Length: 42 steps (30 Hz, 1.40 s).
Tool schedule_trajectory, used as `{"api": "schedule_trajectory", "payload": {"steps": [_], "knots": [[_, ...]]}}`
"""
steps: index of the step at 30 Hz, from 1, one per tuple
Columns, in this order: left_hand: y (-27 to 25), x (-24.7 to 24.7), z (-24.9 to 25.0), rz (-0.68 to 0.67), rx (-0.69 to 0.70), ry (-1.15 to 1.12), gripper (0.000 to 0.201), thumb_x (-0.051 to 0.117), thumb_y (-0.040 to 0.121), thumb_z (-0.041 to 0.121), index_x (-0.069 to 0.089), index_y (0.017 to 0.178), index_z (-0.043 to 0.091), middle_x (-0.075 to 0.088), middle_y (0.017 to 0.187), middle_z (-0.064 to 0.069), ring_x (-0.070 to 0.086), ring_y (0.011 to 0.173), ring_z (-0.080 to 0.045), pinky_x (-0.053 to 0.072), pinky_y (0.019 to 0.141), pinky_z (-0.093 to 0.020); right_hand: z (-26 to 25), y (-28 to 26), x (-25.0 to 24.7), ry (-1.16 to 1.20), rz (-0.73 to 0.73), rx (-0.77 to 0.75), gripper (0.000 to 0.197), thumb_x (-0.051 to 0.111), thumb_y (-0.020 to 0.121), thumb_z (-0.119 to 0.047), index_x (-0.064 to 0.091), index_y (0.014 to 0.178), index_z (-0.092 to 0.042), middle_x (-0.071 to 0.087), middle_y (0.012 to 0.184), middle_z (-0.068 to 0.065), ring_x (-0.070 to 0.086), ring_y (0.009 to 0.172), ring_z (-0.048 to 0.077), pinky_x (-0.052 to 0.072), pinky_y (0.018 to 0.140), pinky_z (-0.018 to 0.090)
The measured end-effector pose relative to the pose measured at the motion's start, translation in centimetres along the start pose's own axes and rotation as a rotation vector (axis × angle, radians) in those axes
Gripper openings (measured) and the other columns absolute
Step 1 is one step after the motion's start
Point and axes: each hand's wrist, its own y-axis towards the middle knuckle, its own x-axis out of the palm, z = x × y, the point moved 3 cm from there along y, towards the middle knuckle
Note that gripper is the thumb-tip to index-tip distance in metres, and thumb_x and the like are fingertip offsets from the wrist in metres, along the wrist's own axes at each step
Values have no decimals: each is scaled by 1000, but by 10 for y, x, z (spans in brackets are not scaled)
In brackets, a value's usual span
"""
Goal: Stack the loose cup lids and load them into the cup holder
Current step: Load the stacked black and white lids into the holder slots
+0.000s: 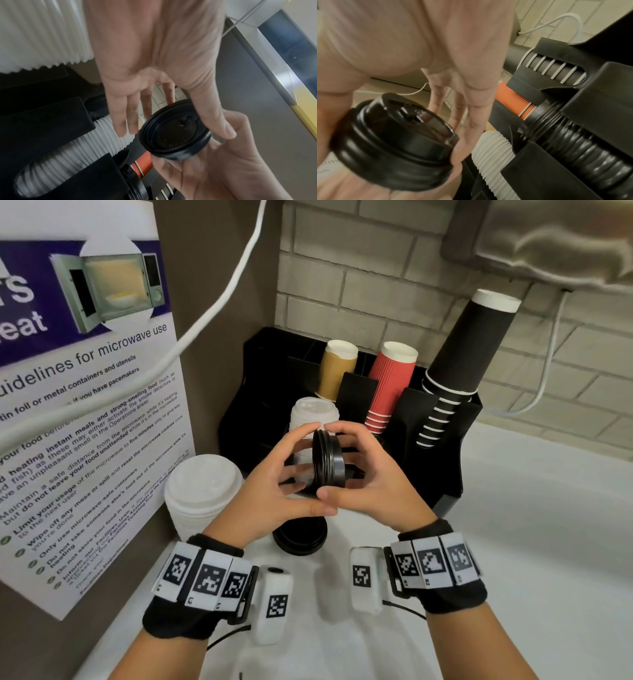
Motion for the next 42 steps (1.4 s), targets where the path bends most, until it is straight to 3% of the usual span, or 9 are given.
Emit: {"api": "schedule_trajectory", "payload": {"steps": [4,6,8,12,16,21,25,31,42], "knots": [[-1,-8,-1,97,-34,12,89,89,63,39,39,135,53,44,143,14,54,125,-8,47,103,-34,8,12,-22,-72,155,-5,62,84,66,-16,48,115,-27,60,115,-8,60,107,11,54,85,31],[-2,-13,2,187,-39,17,71,82,68,49,44,128,52,50,134,17,59,117,-5,50,97,-31,17,20,-47,-209,279,20,53,84,69,-16,50,109,-25,60,115,-4,59,103,3,47,88,17],[-2,-17,5,247,-29,26,52,73,75,49,49,121,49,54,127,16,62,108,-4,50,97,-33,26,29,-69,-384,308,73,49,82,70,-19,53,108,-24,60,114,-3,56,96,-6,40,78,1],[-1,-18,9,272,0,30,36,65,82,43,55,116,41,57,123,12,65,105,-12,51,99,-39,45,47,-90,-663,193,175,52,82,70,-15,60,116,-21,53,118,5,56,95,13,36,71,-3],[0,-16,9,258,-4,28,37,63,78,45,58,114,37,57,124,10,65,105,-15,50,101,-43,50,58,-85,-822,66,184,53,80,71,-16,63,121,-19,52,121,7,51,113,20,40,95,22],[0,-18,10,267,-11,31,37,63,77,48,59,112,37,57,121,13,66,103,-15,51,99,-41,52,53,-78,-873,4,203,53,80,73,-20,61,123,-17,50,123,6,49,115,21,37,95,23],[1,-18,9,276,-14,40,31,61,81,39,59,112,37,57,122,10,65,104,-18,52,98,-39,55,39,-66,-1080,7,204,68,83,67,-27,52,127,-19,46,126,2,41,115,24,41,98,42],[0,-15,9,266,-12,36,30,63,83,40,59,113,36,57,123,8,65,104,-19,52,97,-37,57,31,-51,-1228,81,131,55,77,75,-25,53,124,-16,52,122,2,45,109,23,44,87,38],[-1,-19,7,286,4,28,30,61,81,39,60,111,37,57,121,11,66,101,-15,54,93,-33,54,28,-59,-1142,13,177,60,81,72,-13,54,125,-11,53,123,6,47,112,24,44,94,38]]}}
